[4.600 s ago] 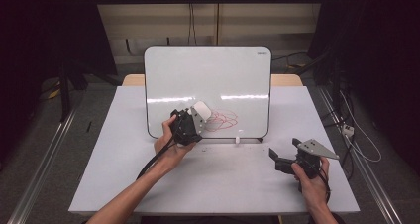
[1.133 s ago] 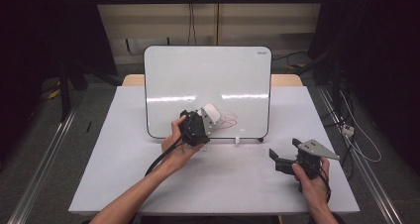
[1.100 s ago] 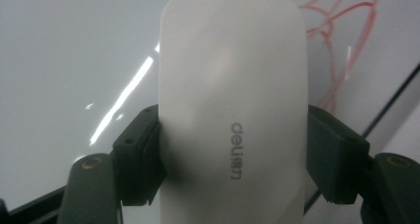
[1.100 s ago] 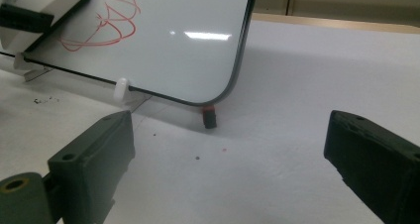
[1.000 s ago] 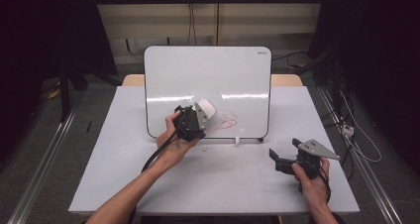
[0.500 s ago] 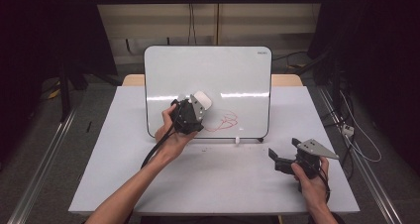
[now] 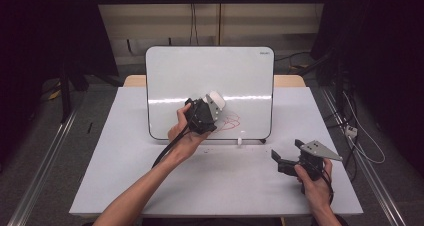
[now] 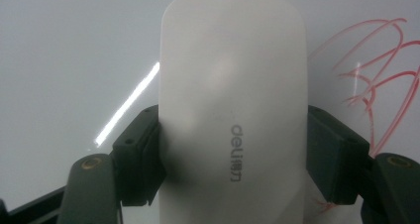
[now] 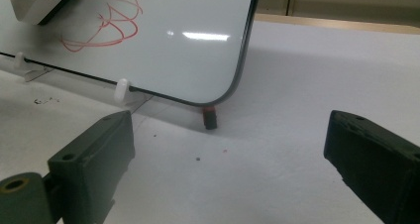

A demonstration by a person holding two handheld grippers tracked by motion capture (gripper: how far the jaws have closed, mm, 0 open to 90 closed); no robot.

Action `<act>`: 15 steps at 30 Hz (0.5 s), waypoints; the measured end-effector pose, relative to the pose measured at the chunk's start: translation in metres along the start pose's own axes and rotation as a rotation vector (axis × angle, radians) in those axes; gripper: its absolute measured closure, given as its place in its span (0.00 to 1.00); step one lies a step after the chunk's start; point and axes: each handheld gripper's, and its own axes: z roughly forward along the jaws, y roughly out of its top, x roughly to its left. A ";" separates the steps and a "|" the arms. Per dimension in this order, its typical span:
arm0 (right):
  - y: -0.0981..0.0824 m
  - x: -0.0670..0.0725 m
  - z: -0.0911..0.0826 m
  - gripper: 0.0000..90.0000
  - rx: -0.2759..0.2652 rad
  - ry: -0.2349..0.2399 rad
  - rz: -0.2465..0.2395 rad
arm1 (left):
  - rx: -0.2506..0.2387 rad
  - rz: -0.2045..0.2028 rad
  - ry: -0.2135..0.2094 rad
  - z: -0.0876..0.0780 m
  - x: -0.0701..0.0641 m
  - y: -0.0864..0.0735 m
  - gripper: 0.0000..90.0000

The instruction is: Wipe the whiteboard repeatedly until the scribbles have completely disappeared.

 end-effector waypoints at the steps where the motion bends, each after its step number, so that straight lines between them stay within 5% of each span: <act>1: 0.000 0.000 0.000 0.06 0.000 0.000 0.001 | 0.004 0.002 0.001 0.000 -0.001 0.001 0.34; 15: 0.000 0.000 -0.001 0.06 -0.006 0.011 0.001 | -0.011 0.055 -0.016 0.006 -0.028 0.010 0.34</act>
